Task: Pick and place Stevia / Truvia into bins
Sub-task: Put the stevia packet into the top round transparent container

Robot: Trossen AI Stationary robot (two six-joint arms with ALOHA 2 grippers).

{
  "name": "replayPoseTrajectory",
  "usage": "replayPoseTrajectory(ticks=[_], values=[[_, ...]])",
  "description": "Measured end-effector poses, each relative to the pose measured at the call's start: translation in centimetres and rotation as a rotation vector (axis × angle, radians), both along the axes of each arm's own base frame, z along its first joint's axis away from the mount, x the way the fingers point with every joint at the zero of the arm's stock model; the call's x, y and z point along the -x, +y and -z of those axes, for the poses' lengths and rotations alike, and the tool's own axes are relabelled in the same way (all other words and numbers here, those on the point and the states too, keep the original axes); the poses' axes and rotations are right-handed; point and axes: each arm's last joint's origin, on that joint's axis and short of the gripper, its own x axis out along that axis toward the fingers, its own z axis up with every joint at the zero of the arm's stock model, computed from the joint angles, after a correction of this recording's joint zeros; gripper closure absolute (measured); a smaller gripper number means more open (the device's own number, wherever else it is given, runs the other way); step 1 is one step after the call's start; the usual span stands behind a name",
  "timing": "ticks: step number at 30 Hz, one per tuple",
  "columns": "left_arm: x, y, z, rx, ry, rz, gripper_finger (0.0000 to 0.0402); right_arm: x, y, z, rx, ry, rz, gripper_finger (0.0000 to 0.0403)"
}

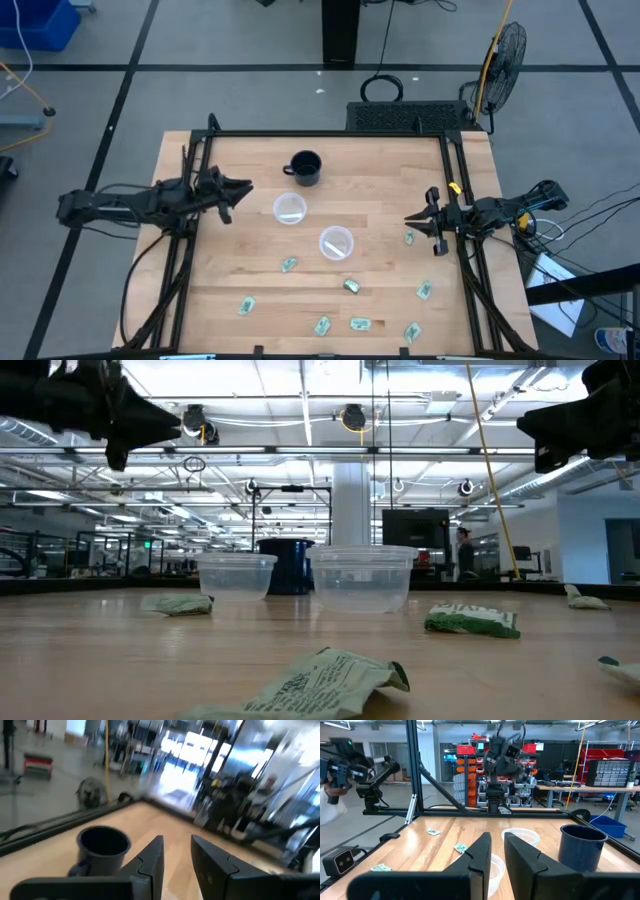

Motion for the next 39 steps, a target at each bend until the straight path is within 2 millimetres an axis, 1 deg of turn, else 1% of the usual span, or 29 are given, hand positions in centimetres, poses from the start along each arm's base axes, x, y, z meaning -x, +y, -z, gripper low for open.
replayPoseTrajectory(ticks=[2,5,7,9,13,16,19,24,27,30,33,36,39], values=[[-0.6,0.1,-1.4,-0.001,0.110,-0.011,0.0300,0.0,0.0,0.0,0.000,0.000,0.000,0.0358],[-2.2,0.1,-2.7,-0.013,0.265,-0.002,0.0300,0.0,0.0,0.0,0.000,0.000,0.000,0.0358],[-3.4,0.0,-2.9,-0.044,0.364,0.026,0.0300,0.0,0.0,0.0,0.000,0.000,0.000,0.0358],[-4.7,-0.3,-2.6,-0.084,0.441,0.100,0.0300,0.0,0.0,0.0,0.000,0.000,0.000,0.0358],[-6.8,-1.3,-0.8,-0.094,0.554,0.281,0.0300,0.0,0.0,-0.1,-0.003,-0.010,0.000,0.0358],[-8.0,-2.6,0.9,-0.009,0.632,0.380,0.0300,0.0,0.0,-0.2,-0.005,-0.015,0.000,0.0358],[-9.1,-4.2,2.5,0.043,0.691,0.423,0.0300,0.0,0.0,-0.1,-0.004,-0.011,0.000,0.0358],[-10.8,-6.6,4.8,0.126,0.720,0.461,0.0300,0.0,0.0,-0.1,-0.003,-0.010,0.000,0.0358],[-11.4,-7.8,5.6,0.163,0.703,0.476,0.0300,0.0,0.0,-0.1,-0.002,-0.007,0.000,0.0358],[-11.7,-8.4,6.1,0.214,0.699,0.454,0.0300,0.0,0.0,-0.1,0.003,-0.014,0.001,0.0358],[-11.8,-8.7,6.6,0.250,0.704,0.400,0.0300,0.0,0.0,-0.2,0.058,-0.022,0.007,0.0358],[-11.9,-9.2,7.6,0.251,0.752,0.400,0.0300,0.0,0.0,-0.4,0.111,-0.043,0.015,0.0358],[-11.9,-9.6,8.7,0.267,0.799,0.388,0.0300,0.1,0.0,-0.6,0.102,-0.060,0.015,0.0358]])
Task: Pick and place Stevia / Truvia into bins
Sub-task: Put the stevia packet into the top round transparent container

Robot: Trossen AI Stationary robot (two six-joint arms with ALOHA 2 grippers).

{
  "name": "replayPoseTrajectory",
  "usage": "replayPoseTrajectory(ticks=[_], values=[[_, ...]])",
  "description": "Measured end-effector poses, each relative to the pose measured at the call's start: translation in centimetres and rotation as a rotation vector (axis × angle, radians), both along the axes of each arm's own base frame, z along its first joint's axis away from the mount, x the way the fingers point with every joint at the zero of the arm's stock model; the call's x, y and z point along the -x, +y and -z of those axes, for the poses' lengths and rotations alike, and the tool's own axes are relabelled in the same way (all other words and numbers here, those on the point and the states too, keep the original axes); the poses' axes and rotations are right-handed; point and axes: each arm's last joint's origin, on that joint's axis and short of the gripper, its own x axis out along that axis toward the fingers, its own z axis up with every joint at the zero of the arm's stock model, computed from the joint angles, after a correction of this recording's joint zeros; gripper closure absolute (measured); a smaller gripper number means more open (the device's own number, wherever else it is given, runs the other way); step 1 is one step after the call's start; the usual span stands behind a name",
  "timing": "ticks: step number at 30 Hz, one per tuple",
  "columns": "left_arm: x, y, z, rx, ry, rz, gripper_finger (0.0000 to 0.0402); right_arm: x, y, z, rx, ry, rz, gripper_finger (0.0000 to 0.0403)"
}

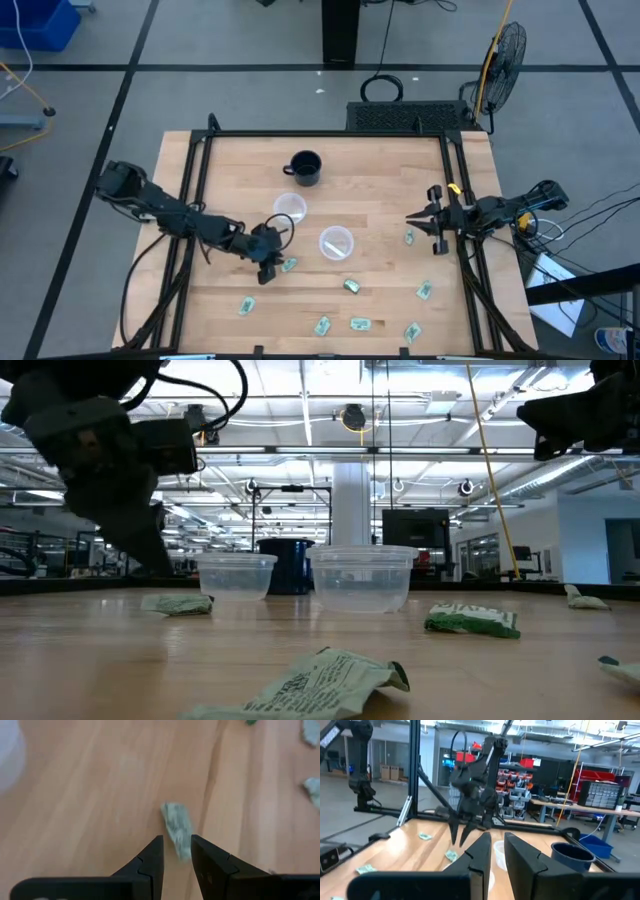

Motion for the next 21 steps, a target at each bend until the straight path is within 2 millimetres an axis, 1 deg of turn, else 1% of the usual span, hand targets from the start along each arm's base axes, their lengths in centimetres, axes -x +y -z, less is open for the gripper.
replayPoseTrajectory(ticks=[5,10,13,19,21], values=[[-0.24,-0.27,1.08,0.007,0.031,-0.021,0.0300,0.00,-0.03,-0.02,-0.024,0.000,0.008,0.0358],[-0.32,-0.23,1.06,0.004,0.021,-0.039,0.0300,-0.01,-0.38,0.17,-0.090,0.019,0.124,0.0350],[-0.36,-0.15,1.04,-0.019,0.010,-0.057,0.0300,-0.06,-0.37,0.27,-0.089,0.030,0.125,0.0329],[-0.52,-0.15,1.20,-0.017,0.001,-0.086,0.0300,-0.21,-0.33,0.42,-0.098,0.049,0.126,0.0273],[-0.59,-0.33,1.11,-0.011,-0.018,-0.082,0.0300,-0.22,-0.39,0.45,-0.095,0.052,0.153,0.0260]])
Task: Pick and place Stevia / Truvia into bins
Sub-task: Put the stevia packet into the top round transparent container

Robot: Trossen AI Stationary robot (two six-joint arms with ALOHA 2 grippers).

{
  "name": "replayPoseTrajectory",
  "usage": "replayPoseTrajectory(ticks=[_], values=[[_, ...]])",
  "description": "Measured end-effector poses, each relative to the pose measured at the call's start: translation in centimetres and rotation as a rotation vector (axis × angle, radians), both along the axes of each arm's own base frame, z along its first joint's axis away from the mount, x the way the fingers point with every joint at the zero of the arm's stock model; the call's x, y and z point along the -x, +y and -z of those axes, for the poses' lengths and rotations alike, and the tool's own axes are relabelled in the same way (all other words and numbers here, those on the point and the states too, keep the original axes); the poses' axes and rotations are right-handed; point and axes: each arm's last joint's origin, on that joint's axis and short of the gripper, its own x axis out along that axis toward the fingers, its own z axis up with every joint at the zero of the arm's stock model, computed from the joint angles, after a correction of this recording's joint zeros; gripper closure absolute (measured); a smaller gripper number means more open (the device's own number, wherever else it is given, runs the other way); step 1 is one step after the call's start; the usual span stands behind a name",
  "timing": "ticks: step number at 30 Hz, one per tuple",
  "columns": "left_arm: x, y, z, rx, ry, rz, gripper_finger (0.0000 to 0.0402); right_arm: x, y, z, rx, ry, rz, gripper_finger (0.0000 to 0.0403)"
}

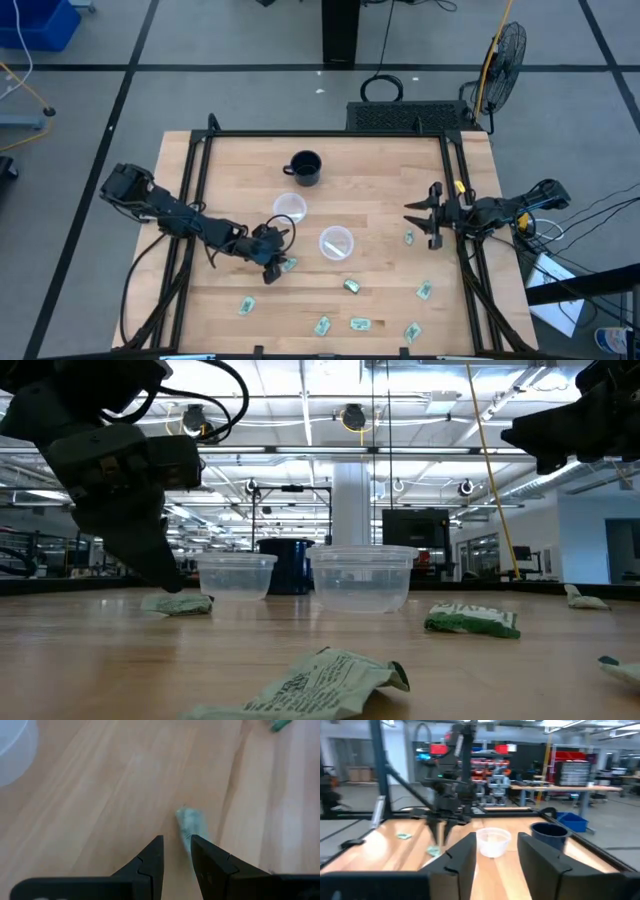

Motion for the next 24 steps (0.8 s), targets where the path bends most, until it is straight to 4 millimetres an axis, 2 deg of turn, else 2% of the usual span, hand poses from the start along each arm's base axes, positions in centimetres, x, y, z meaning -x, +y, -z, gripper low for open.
replayPoseTrajectory(ticks=[5,8,13,15,19,24], values=[[-0.3,-0.2,0.8,-0.003,0.007,0.005,0.0300,0.0,-0.2,0.0,-0.007,0.005,0.072,0.0244],[-0.5,-0.3,1.7,-0.011,0.027,-0.005,0.0300,0.0,-0.2,0.0,-0.006,0.005,0.072,0.0243],[-0.7,-0.4,2.1,-0.034,0.025,0.023,0.0305,0.0,-0.2,0.1,-0.005,0.008,0.073,0.0246],[-0.7,-0.4,1.9,-0.053,0.019,0.044,0.0322,0.0,-0.2,0.1,-0.005,0.010,0.072,0.0246],[-0.6,-0.1,1.4,-0.077,0.009,0.081,0.0387,0.0,-0.2,0.1,-0.005,0.009,0.072,0.0247],[-0.5,0.2,-0.2,-0.088,-0.055,0.091,0.0397,0.0,-0.2,0.1,-0.005,0.009,0.072,0.0247]])
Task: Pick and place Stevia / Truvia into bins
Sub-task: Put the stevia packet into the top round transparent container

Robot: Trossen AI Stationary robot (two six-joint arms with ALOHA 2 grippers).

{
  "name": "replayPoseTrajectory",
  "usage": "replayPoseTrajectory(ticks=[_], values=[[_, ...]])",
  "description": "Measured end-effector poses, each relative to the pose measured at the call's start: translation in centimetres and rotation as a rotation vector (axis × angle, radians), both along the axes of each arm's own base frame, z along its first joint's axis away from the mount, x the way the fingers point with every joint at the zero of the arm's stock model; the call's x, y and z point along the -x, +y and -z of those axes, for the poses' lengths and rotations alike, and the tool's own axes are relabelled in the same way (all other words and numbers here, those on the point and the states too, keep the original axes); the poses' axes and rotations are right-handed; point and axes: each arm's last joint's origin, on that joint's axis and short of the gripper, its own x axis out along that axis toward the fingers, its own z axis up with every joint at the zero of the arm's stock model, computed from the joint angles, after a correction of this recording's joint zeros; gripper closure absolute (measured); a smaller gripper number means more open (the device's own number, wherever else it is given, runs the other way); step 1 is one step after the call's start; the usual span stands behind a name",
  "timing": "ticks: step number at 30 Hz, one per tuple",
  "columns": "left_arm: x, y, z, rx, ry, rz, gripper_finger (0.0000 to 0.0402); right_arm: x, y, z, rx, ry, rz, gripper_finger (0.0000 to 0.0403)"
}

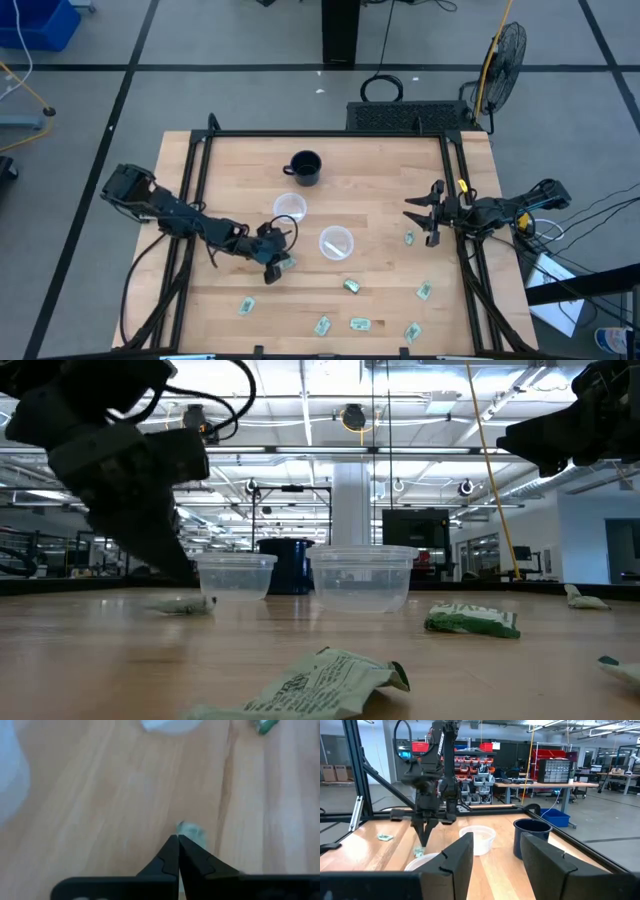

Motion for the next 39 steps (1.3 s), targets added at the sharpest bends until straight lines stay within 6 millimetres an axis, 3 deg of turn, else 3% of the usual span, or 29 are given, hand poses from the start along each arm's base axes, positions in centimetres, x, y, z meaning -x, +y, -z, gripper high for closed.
replayPoseTrajectory(ticks=[6,9,13,21,25,32,39], values=[[0.8,0.5,-3.7,-0.039,-0.137,0.021,0.0398,0.0,0.0,0.0,0.000,0.000,0.000,0.0247],[1.2,0.7,-4.1,0.015,-0.117,0.002,0.0392,0.0,0.0,0.0,0.000,0.000,0.000,0.0247],[1.1,0.2,-3.4,0.015,-0.087,0.050,0.0362,0.0,0.0,0.0,0.000,0.001,0.000,0.0247],[0.3,-0.7,0.6,-0.080,0.030,0.104,0.0264,0.0,0.0,0.0,0.000,0.001,0.000,0.0247],[0.2,-0.6,1.4,-0.117,0.056,0.087,0.0245,0.0,0.0,0.0,0.000,0.001,0.000,0.0247],[0.5,-0.2,2.2,-0.175,0.124,0.053,0.0286,0.0,0.0,0.0,0.001,0.003,-0.001,0.0247],[0.7,0.0,1.7,-0.223,0.116,0.091,0.0383,0.0,0.0,0.0,0.001,0.005,-0.001,0.0247]])
